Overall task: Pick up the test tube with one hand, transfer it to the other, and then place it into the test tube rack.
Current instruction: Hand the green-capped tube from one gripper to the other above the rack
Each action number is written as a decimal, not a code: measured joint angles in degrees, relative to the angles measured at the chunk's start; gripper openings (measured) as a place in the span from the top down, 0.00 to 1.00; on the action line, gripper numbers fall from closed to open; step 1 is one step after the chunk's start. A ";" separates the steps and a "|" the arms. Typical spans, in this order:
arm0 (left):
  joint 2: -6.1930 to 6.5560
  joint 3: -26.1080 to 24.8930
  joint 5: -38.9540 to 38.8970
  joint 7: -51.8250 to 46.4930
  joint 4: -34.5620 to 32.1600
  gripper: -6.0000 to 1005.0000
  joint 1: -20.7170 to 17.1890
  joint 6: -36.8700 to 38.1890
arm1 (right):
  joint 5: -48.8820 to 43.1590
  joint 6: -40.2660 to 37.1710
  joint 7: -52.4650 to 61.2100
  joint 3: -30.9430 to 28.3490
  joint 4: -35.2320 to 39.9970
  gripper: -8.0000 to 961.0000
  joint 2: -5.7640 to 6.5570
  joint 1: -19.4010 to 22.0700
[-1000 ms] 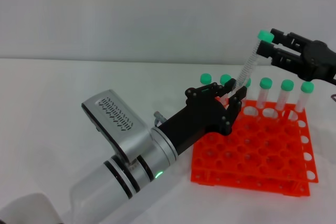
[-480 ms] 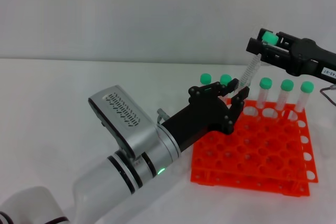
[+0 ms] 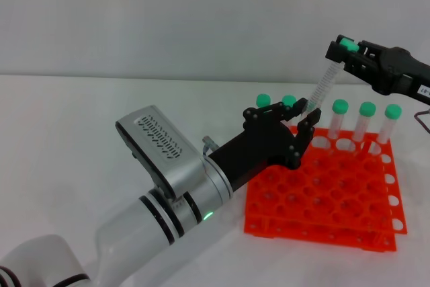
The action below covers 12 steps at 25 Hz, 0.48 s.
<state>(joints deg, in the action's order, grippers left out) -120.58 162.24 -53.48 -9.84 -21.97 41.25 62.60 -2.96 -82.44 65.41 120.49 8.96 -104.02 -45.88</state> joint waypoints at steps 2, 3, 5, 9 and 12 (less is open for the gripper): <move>0.00 0.00 -0.12 0.01 0.00 0.80 0.02 -0.03 | -0.03 -0.40 -0.05 0.00 0.00 0.66 -0.05 0.07; 0.00 0.00 -0.15 0.01 0.00 0.80 0.02 -0.08 | -0.10 -0.47 -0.10 0.00 0.00 0.67 -0.07 0.10; 0.00 0.00 -0.16 0.01 0.00 0.80 0.04 -0.25 | -0.16 -0.51 -0.24 0.00 0.00 0.68 -0.20 0.11; 0.00 0.00 -0.16 0.00 0.01 0.80 0.05 -0.41 | -0.12 -0.50 -0.29 0.00 0.00 0.71 -0.52 0.11; 0.00 0.00 0.02 0.00 0.01 0.80 0.06 -0.41 | -0.03 -0.50 -0.28 0.00 0.00 0.72 -0.59 0.10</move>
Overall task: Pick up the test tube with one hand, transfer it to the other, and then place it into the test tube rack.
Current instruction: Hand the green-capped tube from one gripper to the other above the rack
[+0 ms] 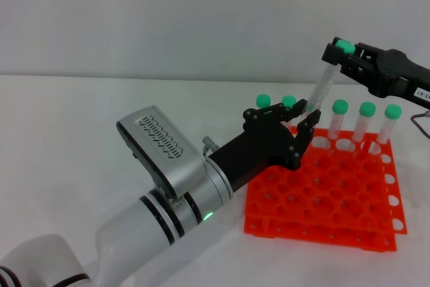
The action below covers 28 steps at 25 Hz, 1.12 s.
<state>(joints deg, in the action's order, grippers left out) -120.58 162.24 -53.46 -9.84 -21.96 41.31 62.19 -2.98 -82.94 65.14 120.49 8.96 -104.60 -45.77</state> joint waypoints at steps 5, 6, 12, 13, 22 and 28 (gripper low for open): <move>0.05 0.29 0.49 0.00 -0.08 0.80 0.14 0.00 | 0.14 -0.03 -0.01 0.01 0.00 0.72 -0.28 -0.08; 0.05 0.31 0.62 0.00 -0.13 0.80 0.15 0.00 | 0.16 -0.04 -0.02 0.01 0.00 0.72 -0.30 -0.10; 0.01 -0.03 0.88 0.06 -0.29 0.80 -0.15 0.03 | 0.11 -0.04 -0.01 -0.14 0.00 0.72 -0.34 -0.03; 0.01 -0.02 0.88 0.06 -0.27 0.80 -0.18 0.03 | 0.03 -0.04 0.00 -0.29 0.00 0.72 -0.35 0.00; -0.21 -2.13 0.27 0.08 -0.46 0.67 -1.85 0.02 | 0.06 0.01 -0.17 -1.10 0.01 0.72 -0.70 0.59; -0.17 -3.77 -0.22 -0.01 -0.63 0.44 -3.86 0.64 | -0.13 0.46 -2.21 -5.09 0.01 0.72 -1.87 2.23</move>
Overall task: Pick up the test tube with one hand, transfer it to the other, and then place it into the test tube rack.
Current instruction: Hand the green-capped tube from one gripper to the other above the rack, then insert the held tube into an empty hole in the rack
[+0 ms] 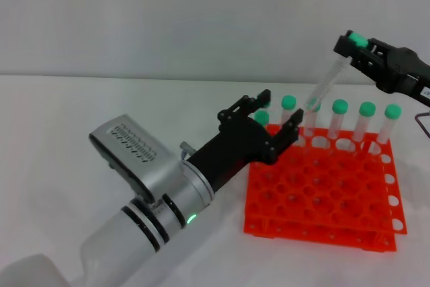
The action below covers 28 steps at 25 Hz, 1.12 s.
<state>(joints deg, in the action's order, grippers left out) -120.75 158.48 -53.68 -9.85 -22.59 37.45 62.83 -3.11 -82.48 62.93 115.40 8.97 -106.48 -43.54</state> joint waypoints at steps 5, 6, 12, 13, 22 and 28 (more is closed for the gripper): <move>0.28 -2.06 -0.95 0.00 -0.08 0.40 -2.75 1.65 | 0.01 0.17 -3.13 -2.29 -0.01 0.72 -1.44 1.34; 0.32 -2.86 -0.95 0.01 -0.08 0.40 -3.66 2.21 | 0.06 0.29 -3.64 -2.41 -0.01 0.72 -1.65 1.41; 0.60 -10.43 -0.95 -0.19 0.55 0.37 -11.32 10.57 | 0.19 4.43 -9.69 -3.87 0.26 0.73 -4.53 1.51; 0.62 -12.27 -0.98 -0.34 0.55 0.37 -12.48 11.82 | 0.20 5.63 -10.97 -3.96 0.45 0.73 -4.97 1.53; 0.86 -23.89 -1.01 -4.34 4.96 0.37 -16.74 15.27 | -0.13 17.75 -19.45 -3.79 4.92 0.73 -8.33 1.53; 1.02 -24.84 -4.46 -7.06 8.01 0.38 -16.22 13.23 | -1.61 19.32 -19.43 -3.61 5.94 0.73 -8.39 1.54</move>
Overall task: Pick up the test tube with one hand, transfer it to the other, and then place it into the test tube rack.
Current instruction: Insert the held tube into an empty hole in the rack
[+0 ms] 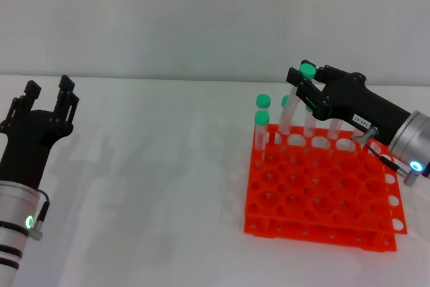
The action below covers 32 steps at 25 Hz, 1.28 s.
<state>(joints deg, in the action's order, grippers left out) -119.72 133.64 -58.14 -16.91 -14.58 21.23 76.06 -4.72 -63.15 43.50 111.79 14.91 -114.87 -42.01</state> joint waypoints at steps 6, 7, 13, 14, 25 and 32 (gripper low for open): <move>0.27 -0.06 -0.94 -0.14 1.88 0.38 1.60 -3.65 | -1.56 0.63 0.22 0.25 0.03 0.73 -0.01 0.18; 0.27 -0.07 -0.95 -0.14 2.00 0.38 1.80 -4.11 | -1.86 0.91 0.26 0.26 0.04 0.73 -0.01 0.09; 0.28 -0.11 -0.98 -0.16 2.07 0.38 3.16 -5.67 | -3.26 2.05 0.35 0.40 0.04 0.73 -0.01 -0.11; 0.29 -0.12 -0.99 -0.16 2.08 0.38 3.32 -5.72 | -3.73 2.52 0.37 0.40 0.04 0.73 0.00 -0.17; 0.28 -0.14 -1.02 -0.21 2.11 0.38 4.45 -5.85 | -5.57 6.64 0.13 0.41 0.74 0.73 -0.18 -0.36; 0.25 -0.14 -1.02 -0.23 2.09 0.38 4.74 -5.93 | -6.06 7.63 -0.10 0.49 0.84 0.73 -0.27 -0.34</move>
<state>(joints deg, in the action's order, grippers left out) -119.48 133.50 -59.15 -17.14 -12.49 25.98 70.13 -10.79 -55.52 43.40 112.27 15.74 -115.13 -42.34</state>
